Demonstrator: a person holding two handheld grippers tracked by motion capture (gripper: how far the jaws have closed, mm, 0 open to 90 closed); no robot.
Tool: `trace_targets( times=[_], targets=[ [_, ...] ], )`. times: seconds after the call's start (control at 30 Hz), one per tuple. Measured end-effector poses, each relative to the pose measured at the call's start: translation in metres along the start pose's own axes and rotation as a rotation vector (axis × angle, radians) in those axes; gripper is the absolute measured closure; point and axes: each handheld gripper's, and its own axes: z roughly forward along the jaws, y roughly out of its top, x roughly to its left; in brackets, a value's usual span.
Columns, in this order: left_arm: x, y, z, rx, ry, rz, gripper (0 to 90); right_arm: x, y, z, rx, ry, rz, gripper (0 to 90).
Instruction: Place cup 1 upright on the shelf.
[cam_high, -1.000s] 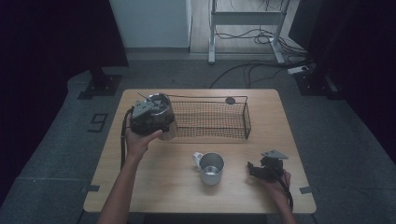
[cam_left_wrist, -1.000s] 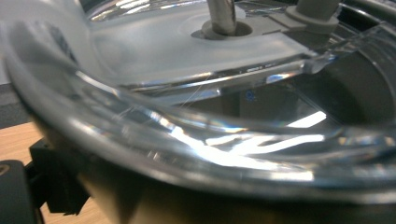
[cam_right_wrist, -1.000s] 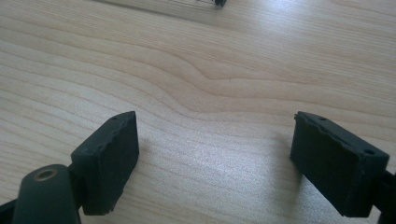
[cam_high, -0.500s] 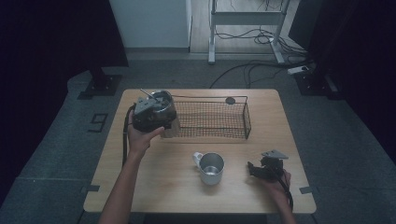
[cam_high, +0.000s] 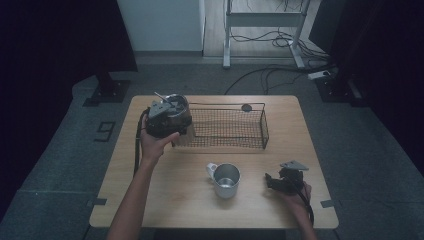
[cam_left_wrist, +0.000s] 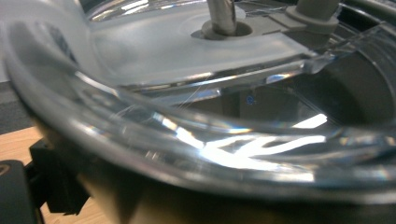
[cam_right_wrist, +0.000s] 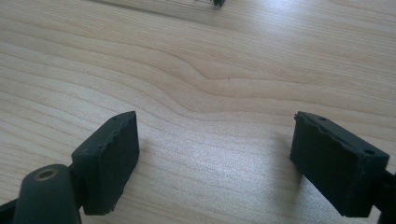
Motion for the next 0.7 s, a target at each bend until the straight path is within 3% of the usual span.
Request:
trace_targets(
  times=[0.7],
  targets=[
    [-0.003, 0.009, 0.017, 0.012, 0.0, 0.004, 4.2, 0.0, 0.0, 0.0, 0.001, 0.0, -0.002, 15.1]
  ],
)
